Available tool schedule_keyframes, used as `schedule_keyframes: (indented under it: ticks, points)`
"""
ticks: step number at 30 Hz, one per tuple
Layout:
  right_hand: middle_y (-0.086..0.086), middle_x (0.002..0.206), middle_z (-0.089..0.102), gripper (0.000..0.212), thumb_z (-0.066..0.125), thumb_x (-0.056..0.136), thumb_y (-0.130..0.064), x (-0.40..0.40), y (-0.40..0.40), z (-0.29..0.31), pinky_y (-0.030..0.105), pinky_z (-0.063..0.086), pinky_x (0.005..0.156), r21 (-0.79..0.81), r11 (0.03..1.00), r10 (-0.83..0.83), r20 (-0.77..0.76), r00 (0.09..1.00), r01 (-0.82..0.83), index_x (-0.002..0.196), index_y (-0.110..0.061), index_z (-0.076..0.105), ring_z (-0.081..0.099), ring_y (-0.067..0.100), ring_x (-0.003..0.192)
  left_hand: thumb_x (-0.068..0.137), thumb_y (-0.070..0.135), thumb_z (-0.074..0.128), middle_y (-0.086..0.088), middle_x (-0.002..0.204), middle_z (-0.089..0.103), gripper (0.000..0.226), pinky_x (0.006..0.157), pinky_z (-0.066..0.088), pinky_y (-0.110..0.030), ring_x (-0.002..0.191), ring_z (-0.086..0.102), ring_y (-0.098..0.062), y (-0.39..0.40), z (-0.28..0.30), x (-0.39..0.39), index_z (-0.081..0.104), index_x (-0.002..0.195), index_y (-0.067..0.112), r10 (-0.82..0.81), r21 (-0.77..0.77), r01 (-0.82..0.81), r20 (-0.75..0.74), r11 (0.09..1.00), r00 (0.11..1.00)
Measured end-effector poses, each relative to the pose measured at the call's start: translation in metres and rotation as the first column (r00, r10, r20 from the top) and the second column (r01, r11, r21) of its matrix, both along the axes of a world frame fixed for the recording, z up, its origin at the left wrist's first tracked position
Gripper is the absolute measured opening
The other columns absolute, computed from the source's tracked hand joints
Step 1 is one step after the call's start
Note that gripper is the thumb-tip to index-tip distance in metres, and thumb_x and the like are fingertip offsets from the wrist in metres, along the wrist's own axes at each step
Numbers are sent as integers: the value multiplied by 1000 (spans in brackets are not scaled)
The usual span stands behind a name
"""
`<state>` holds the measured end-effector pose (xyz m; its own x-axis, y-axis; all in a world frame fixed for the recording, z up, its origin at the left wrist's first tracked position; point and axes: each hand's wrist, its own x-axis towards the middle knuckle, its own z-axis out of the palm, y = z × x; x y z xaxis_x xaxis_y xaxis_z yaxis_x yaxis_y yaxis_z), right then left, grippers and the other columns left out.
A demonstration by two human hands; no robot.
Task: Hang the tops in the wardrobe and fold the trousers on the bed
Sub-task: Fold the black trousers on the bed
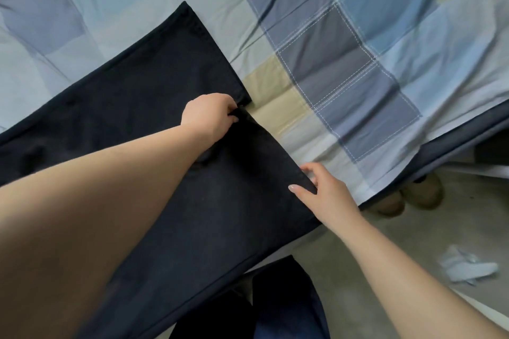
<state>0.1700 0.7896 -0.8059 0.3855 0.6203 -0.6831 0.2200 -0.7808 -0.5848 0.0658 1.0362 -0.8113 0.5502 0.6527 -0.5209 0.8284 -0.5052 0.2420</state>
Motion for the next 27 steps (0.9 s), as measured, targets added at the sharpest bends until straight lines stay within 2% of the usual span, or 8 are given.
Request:
schedule_keyframes:
  ticks: [2, 4, 6, 10, 13, 17, 21, 27]
  points:
    - [-17, 112, 56, 42, 65, 86, -39, 6, -4, -10, 17, 38, 76, -93, 996, 8, -112, 994, -19, 125, -31, 50, 53, 7, 113, 87, 24, 64, 2, 111, 66, 26, 87, 50, -39, 103, 60, -22, 2, -5, 12, 63, 113, 22, -28, -36, 26, -44, 999, 999]
    - [-21, 101, 58, 38, 66, 85, -39, 13, -6, -16, 15, 38, 69, -55, 997, -56, -12, 998, 55, 120, -33, 52, 56, -1, 98, 88, 15, 61, 2, 111, 67, 28, 85, 49, -32, 96, 63, -18, 2, -11, 19, 62, 116, 21, 100, -107, -93, 65, 990, 993]
    - [-19, 83, 57, 33, 67, 84, -39, 18, -4, -19, 12, 35, 61, -12, 987, -161, 73, 984, 163, 114, -35, 54, 54, -6, 82, 90, 8, 58, 1, 120, 63, 41, 89, 45, -24, 103, 62, -14, 1, -13, 19, 54, 129, 19, 261, -247, -222, 138, 943, 955]
    - [-13, 86, 58, 42, 66, 86, -36, 19, -1, -26, 17, 39, 63, -108, 980, -168, 23, 985, 170, 124, -30, 50, 55, 0, 82, 89, 6, 61, -2, 132, 56, 49, 94, 41, -16, 117, 55, -12, -4, -8, 1, 49, 136, 17, 394, -442, -284, 179, 851, 901]
    - [-4, 107, 60, 49, 68, 85, -34, 15, 0, -22, 27, 46, 81, -124, 986, -98, 79, 992, 108, 129, -22, 49, 58, 12, 98, 89, 9, 62, 1, 121, 63, 36, 86, 47, -13, 106, 60, -7, 0, 3, -35, 59, 124, 19, 517, -432, -390, 228, 813, 825]
    - [5, 131, 50, 46, 67, 85, -28, -22, -3, 3, 32, 34, 101, 25, 986, 141, 376, 916, -163, 127, -16, 52, 42, 22, 123, 90, 8, 60, 1, 110, 68, 24, 87, 52, -24, 96, 66, -9, -1, 18, -121, 63, 110, 21, 732, -495, -574, 214, 652, 647]
    - [-2, 129, 52, 39, 67, 84, -23, -104, 2, 31, 24, 33, 98, 184, 947, 209, 267, 941, -263, 122, -19, 57, 46, 16, 121, 93, 9, 58, 2, 104, 69, 22, 79, 50, -27, 91, 66, -10, -15, 36, -226, 62, 112, 18, 836, -528, -666, 183, 527, 517]
    - [-15, 109, 56, 28, 65, 87, -25, -287, 4, 45, 12, 36, 86, 179, 934, 315, -8, 949, -309, 114, -25, 59, 54, -1, 101, 93, 16, 61, 1, 109, 67, 21, 87, 51, -28, 93, 65, -7, -61, 72, -403, 60, 114, 20, 963, -584, -766, 178, 269, 202]
